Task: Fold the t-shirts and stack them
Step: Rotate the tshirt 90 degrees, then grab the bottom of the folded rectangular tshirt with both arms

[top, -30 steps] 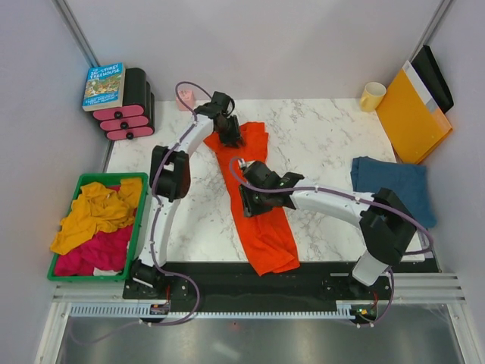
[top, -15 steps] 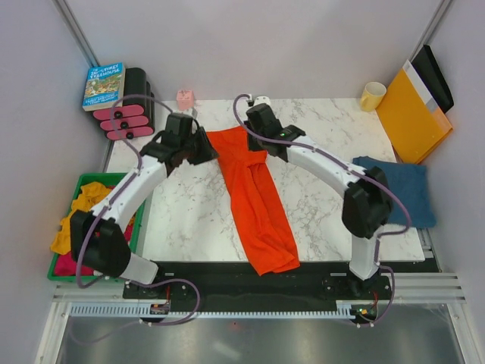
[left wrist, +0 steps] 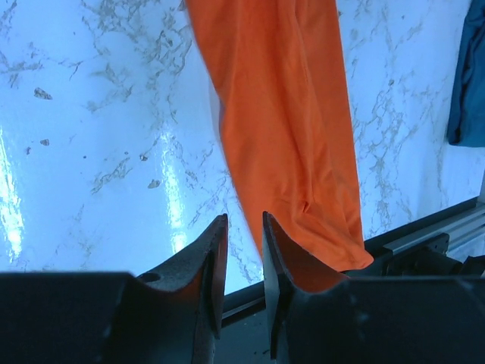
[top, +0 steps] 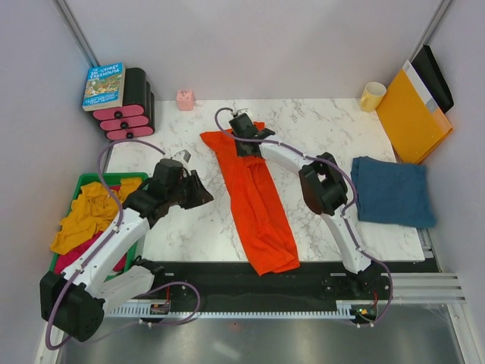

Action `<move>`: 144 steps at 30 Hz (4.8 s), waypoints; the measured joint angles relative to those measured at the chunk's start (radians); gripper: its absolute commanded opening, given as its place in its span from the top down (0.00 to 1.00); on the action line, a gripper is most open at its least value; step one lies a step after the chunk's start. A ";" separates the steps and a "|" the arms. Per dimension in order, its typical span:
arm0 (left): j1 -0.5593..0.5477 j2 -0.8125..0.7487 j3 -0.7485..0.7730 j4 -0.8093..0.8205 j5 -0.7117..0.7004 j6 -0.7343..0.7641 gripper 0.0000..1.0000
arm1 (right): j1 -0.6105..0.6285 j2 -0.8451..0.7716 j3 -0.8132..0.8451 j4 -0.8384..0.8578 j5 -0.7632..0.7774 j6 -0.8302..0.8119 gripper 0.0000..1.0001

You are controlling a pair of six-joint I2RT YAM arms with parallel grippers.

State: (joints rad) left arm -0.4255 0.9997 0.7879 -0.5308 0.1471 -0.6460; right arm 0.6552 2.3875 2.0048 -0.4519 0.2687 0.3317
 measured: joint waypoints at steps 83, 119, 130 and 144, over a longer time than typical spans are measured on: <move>-0.272 0.661 0.046 0.315 0.142 -0.047 0.73 | 0.179 -0.921 -1.302 0.145 0.048 0.523 1.00; -0.260 0.549 0.026 0.047 -0.031 -0.163 0.64 | 0.209 -1.077 -1.361 -0.044 0.182 0.694 0.52; -0.260 0.403 -0.027 0.046 -0.024 -0.124 0.61 | 0.500 -1.106 -1.343 -0.014 0.139 0.673 0.45; -0.273 0.325 -0.116 0.047 0.010 -0.120 0.57 | 0.706 -0.998 -1.328 -0.005 0.164 0.820 0.45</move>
State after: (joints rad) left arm -0.6983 1.3251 0.6724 -0.4835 0.1570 -0.7658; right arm 1.3617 1.3895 0.6769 -0.4564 0.4332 1.1515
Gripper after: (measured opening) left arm 0.417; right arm 0.553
